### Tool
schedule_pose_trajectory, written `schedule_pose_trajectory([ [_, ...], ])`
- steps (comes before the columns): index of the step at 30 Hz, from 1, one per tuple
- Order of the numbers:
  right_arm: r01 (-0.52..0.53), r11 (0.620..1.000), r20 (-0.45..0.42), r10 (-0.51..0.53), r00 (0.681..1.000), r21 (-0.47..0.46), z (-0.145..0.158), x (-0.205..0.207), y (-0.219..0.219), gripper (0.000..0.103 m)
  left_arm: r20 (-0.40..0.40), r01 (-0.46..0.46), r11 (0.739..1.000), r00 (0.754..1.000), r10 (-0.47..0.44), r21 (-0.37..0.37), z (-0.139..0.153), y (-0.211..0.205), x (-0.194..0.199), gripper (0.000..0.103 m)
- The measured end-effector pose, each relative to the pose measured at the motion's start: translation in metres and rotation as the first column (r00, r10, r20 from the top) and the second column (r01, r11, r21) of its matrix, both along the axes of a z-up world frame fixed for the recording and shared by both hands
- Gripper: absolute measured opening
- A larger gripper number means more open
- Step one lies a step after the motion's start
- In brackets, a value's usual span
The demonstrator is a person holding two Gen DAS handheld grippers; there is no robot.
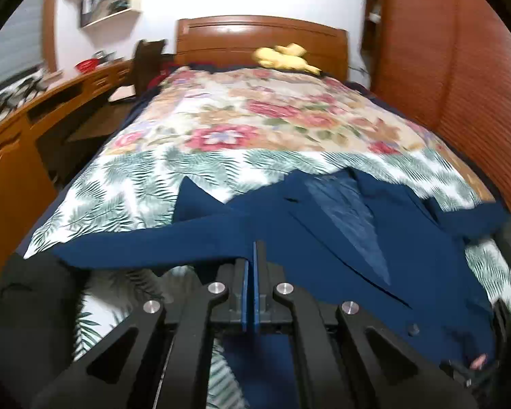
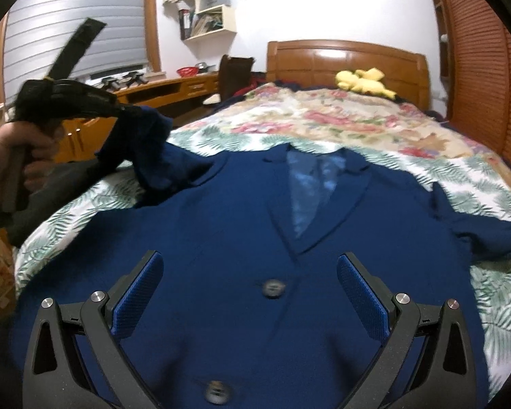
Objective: Fold large clothes
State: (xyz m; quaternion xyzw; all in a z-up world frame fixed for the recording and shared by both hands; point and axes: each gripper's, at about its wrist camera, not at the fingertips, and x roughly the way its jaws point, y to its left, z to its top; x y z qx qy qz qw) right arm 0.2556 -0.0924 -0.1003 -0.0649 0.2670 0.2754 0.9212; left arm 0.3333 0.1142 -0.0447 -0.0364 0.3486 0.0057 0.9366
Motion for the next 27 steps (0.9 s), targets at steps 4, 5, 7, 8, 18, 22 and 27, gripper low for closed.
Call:
schedule_pose_trajectory([
  [4, 0.015, 1.0, -0.024, -0.015, 1.0, 0.006, -0.005, 0.004, -0.006, 0.103, -0.049, 0.013, 1.0, 0.999, -0.013, 0.008, -0.023, -0.014, -0.009, 0.0],
  [5, 0.016, 1.0, -0.027, -0.016, 1.0, 0.007, -0.006, 0.004, -0.007, 0.103, -0.073, 0.024, 1.0, 0.997, -0.024, 0.009, -0.031, -0.018, -0.011, 0.0],
  [7, 0.018, 1.0, -0.026, -0.018, 1.0, 0.009, -0.005, 0.004, -0.008, 0.103, -0.114, 0.029, 0.999, 0.993, -0.031, -0.02, -0.045, -0.015, -0.016, 0.0],
  [8, 0.018, 1.0, -0.023, -0.018, 1.0, 0.006, -0.005, 0.003, -0.008, 0.103, -0.128, 0.027, 0.999, 0.991, -0.031, -0.031, -0.049, -0.014, -0.018, 0.0],
  [18, 0.008, 0.999, 0.017, -0.007, 1.0, -0.053, -0.007, -0.001, 0.005, 0.103, -0.153, 0.006, 0.999, 0.988, -0.011, -0.034, -0.075, 0.007, -0.072, 0.032],
  [22, 0.011, 0.998, 0.016, -0.01, 1.0, -0.056, -0.008, -0.001, 0.006, 0.103, -0.159, -0.038, 0.998, 0.987, 0.03, -0.052, -0.08, 0.029, -0.085, 0.036],
  [27, 0.014, 0.998, 0.031, -0.012, 0.999, -0.061, -0.006, -0.005, 0.008, 0.103, -0.16, -0.096, 0.994, 0.983, 0.087, -0.052, -0.083, 0.056, -0.079, 0.037],
])
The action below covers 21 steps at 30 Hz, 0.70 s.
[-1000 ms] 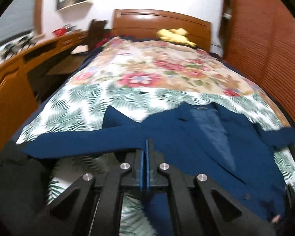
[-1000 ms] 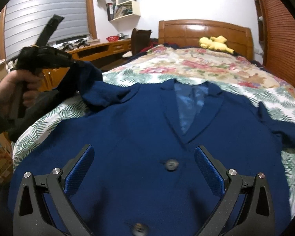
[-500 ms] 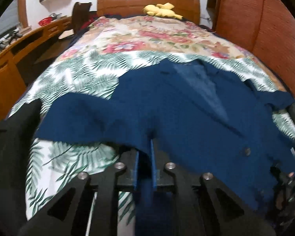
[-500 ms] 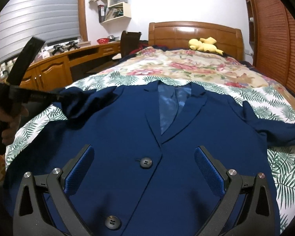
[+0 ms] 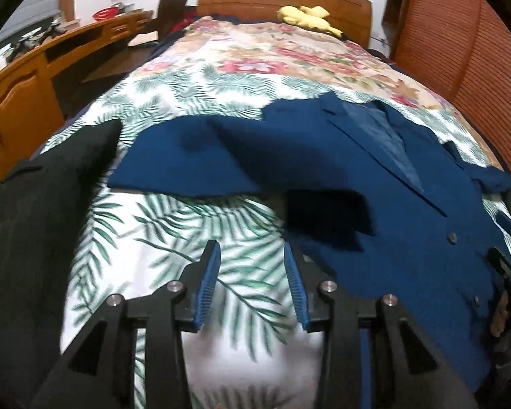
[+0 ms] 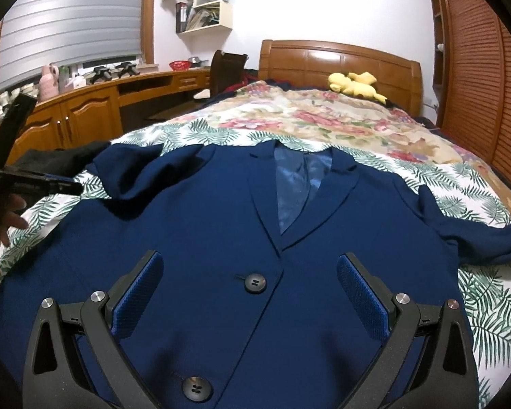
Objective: Fold large clothes
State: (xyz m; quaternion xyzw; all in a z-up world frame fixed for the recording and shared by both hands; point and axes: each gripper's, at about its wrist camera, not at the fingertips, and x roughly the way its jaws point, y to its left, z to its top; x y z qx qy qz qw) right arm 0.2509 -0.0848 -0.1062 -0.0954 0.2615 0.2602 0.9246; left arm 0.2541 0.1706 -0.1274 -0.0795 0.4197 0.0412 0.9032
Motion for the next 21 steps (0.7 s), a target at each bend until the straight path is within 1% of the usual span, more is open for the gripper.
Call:
schedule_pose_trajectory([
  [4, 0.005, 1.0, -0.006, -0.005, 1.0, -0.016, -0.003, 0.004, 0.003, 0.103, 0.011, -0.038, 0.999, 0.999, 0.038, 0.012, -0.003, 0.02, 0.016, 0.038],
  [8, 0.008, 0.999, 0.001, -0.008, 1.0, -0.037, -0.007, 0.004, 0.006, 0.103, -0.012, -0.085, 0.996, 0.996, 0.086, 0.02, -0.015, 0.038, 0.036, 0.039],
  [12, 0.005, 0.999, -0.002, -0.006, 1.0, -0.048, -0.009, 0.005, 0.008, 0.103, -0.044, -0.144, 0.989, 0.989, 0.143, -0.021, -0.03, 0.061, 0.05, 0.039],
  [13, 0.005, 0.999, -0.005, -0.005, 1.0, -0.048, -0.01, 0.006, 0.009, 0.103, -0.054, -0.152, 0.987, 0.987, 0.15, -0.044, -0.035, 0.066, 0.054, 0.039],
  [15, 0.001, 0.999, -0.013, -0.002, 1.0, -0.044, -0.011, 0.007, 0.008, 0.103, -0.067, -0.16, 0.985, 0.985, 0.156, -0.064, -0.042, 0.071, 0.059, 0.039],
  [19, -0.007, 0.999, -0.027, 0.006, 1.0, -0.038, -0.012, 0.008, 0.008, 0.103, -0.05, -0.165, 0.985, 0.985, 0.163, -0.048, -0.045, 0.07, 0.068, 0.039],
  [21, -0.009, 0.999, -0.03, 0.008, 1.0, -0.035, -0.013, 0.009, 0.007, 0.103, -0.04, -0.18, 0.982, 0.983, 0.177, -0.062, -0.045, 0.072, 0.072, 0.039],
])
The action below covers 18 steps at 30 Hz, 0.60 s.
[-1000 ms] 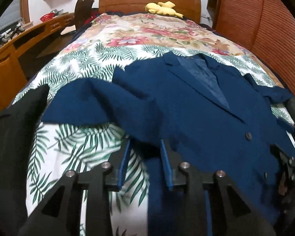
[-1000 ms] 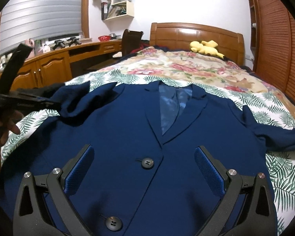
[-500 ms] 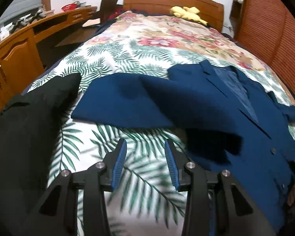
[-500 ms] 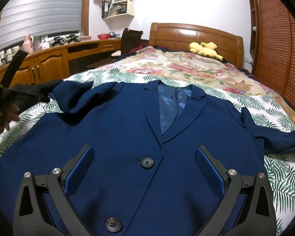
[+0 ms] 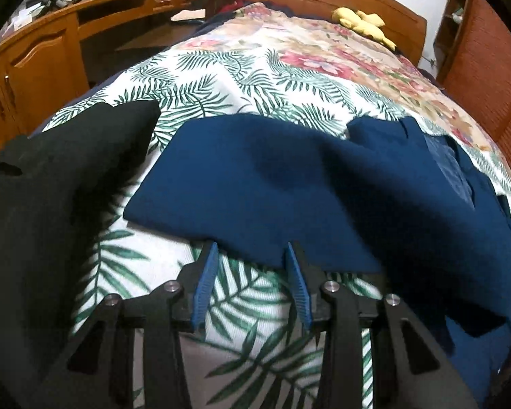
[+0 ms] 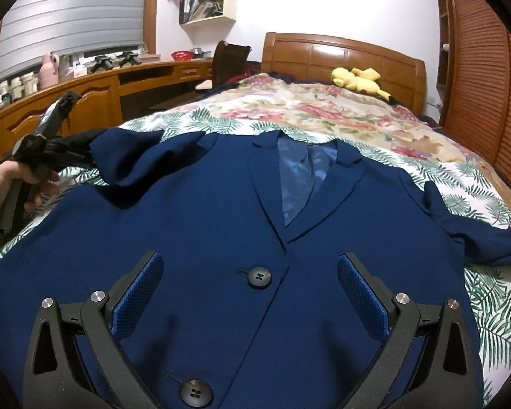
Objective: Fold large clothes
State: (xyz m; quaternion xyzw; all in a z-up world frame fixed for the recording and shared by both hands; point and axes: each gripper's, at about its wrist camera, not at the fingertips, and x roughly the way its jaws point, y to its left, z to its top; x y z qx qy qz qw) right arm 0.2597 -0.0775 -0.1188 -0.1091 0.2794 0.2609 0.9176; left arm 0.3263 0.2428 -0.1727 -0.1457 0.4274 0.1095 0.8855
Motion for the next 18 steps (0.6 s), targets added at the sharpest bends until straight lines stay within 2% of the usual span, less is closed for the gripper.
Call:
schedule_pose_trajectory([
  [4, -0.003, 1.0, -0.005, 0.003, 1.0, 0.002, 0.0, 0.0, 0.0, 0.103, 0.022, -0.027, 0.999, 0.999, 0.028, -0.04, -0.001, 0.006, 0.008, 0.039],
  [7, -0.003, 1.0, -0.007, 0.003, 1.0, 0.004, -0.001, -0.001, 0.0, 0.103, 0.026, -0.023, 1.0, 0.999, 0.024, -0.017, -0.001, 0.003, 0.015, 0.037],
  [9, -0.004, 1.0, -0.008, 0.004, 1.0, 0.006, -0.001, -0.001, 0.0, 0.103, 0.014, -0.025, 0.999, 1.0, 0.024, 0.045, 0.0, -0.004, 0.019, 0.005],
  [10, -0.004, 1.0, -0.01, 0.004, 1.0, 0.007, -0.001, 0.0, 0.0, 0.103, 0.015, -0.026, 0.997, 1.0, 0.025, 0.073, 0.002, -0.008, 0.019, 0.0],
  [14, -0.004, 1.0, -0.011, 0.004, 1.0, 0.009, -0.001, 0.0, 0.001, 0.103, 0.064, -0.001, 0.992, 0.998, -0.007, 0.13, 0.024, -0.023, 0.019, 0.0],
  [18, -0.004, 1.0, -0.005, 0.004, 1.0, 0.012, 0.001, 0.0, -0.001, 0.103, 0.137, 0.03, 0.982, 0.989, -0.056, 0.187, 0.07, -0.049, 0.021, 0.0],
])
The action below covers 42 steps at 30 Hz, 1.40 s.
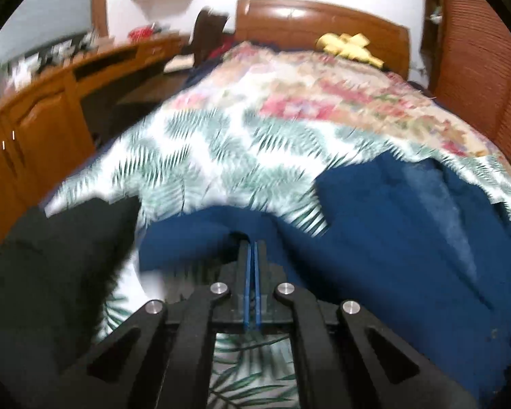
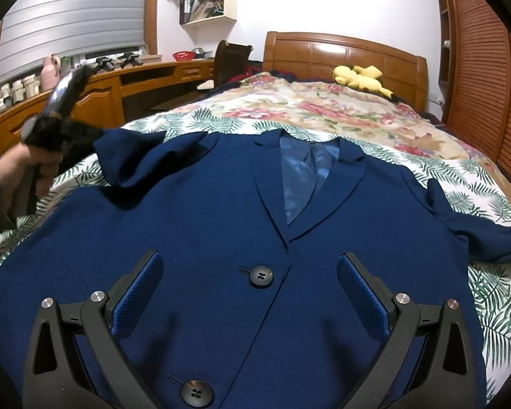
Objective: Fold large clothes
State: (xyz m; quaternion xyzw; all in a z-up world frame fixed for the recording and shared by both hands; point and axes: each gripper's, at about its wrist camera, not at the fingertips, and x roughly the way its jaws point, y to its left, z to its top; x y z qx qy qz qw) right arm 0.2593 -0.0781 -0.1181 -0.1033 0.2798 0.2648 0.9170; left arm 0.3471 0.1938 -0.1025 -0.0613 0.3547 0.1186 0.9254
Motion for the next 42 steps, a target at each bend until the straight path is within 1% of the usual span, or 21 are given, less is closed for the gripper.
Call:
schedule_pose_trajectory([
  [3, -0.003, 1.0, 0.007, 0.003, 1.0, 0.008, 0.003, -0.003, -0.002, 0.103, 0.049, 0.044, 0.999, 0.998, -0.045, 0.019, 0.032, -0.021, -0.004, 0.0],
  [5, -0.015, 1.0, -0.01, 0.015, 1.0, 0.027, 0.006, -0.003, -0.005, 0.103, 0.077, 0.076, 0.997, 0.994, -0.078, 0.028, 0.052, -0.039, -0.008, 0.0],
  [8, -0.016, 0.998, -0.035, 0.018, 0.999, 0.068, 0.011, -0.004, -0.017, 0.103, 0.114, 0.126, 0.992, 0.985, -0.127, 0.023, 0.076, -0.066, -0.012, 0.0],
  [10, -0.014, 0.997, -0.039, 0.017, 0.999, 0.08, 0.015, -0.005, -0.023, 0.103, 0.132, 0.167, 0.985, 0.976, -0.17, 0.039, 0.092, -0.088, -0.016, 0.0],
  [13, 0.002, 0.996, -0.017, -0.001, 1.0, 0.088, 0.023, -0.01, -0.033, 0.103, 0.157, 0.227, 0.972, 0.959, -0.235, 0.064, 0.111, -0.122, -0.028, 0.0],
  [17, 0.039, 0.995, 0.022, -0.041, 0.999, 0.088, 0.034, -0.012, -0.051, 0.103, 0.17, 0.294, 0.952, 0.937, -0.304, 0.085, 0.124, -0.159, -0.044, 0.0],
  [19, 0.051, 0.994, 0.025, -0.053, 0.998, 0.092, 0.036, -0.012, -0.058, 0.103, 0.172, 0.321, 0.943, 0.928, -0.331, 0.085, 0.123, -0.172, -0.052, 0.0],
  [22, 0.068, 0.994, 0.024, -0.07, 0.997, 0.087, 0.034, -0.011, -0.068, 0.103, 0.157, 0.352, 0.933, 0.92, -0.359, 0.071, 0.115, -0.186, -0.062, 0.0],
  [24, 0.076, 0.994, 0.018, -0.078, 0.997, 0.083, 0.031, -0.01, -0.073, 0.103, 0.141, 0.36, 0.931, 0.92, -0.365, 0.059, 0.107, -0.191, -0.066, 0.0],
  [26, 0.082, 0.994, 0.008, -0.083, 0.997, 0.074, 0.025, -0.011, -0.077, 0.103, 0.132, 0.362, 0.93, 0.921, -0.367, 0.064, 0.099, -0.196, -0.071, 0.0],
  [30, 0.081, 0.995, -0.006, -0.081, 0.997, 0.066, 0.016, -0.011, -0.081, 0.103, 0.111, 0.391, 0.92, 0.913, -0.393, 0.04, 0.082, -0.201, -0.082, 0.0],
  [35, 0.087, 0.993, -0.008, -0.087, 0.996, 0.076, 0.013, -0.011, -0.084, 0.103, 0.086, 0.415, 0.909, 0.905, -0.416, 0.032, 0.061, -0.208, -0.096, 0.0],
  [39, 0.1, 0.994, -0.013, -0.1, 0.995, 0.047, 0.006, -0.009, -0.079, 0.103, 0.094, 0.424, 0.904, 0.899, -0.428, 0.054, 0.051, -0.212, -0.114, 0.002],
  [42, 0.11, 0.994, -0.008, -0.11, 0.994, 0.028, 0.004, -0.009, -0.076, 0.103, 0.121, 0.422, 0.906, 0.897, -0.424, 0.042, 0.048, -0.208, -0.125, 0.006],
])
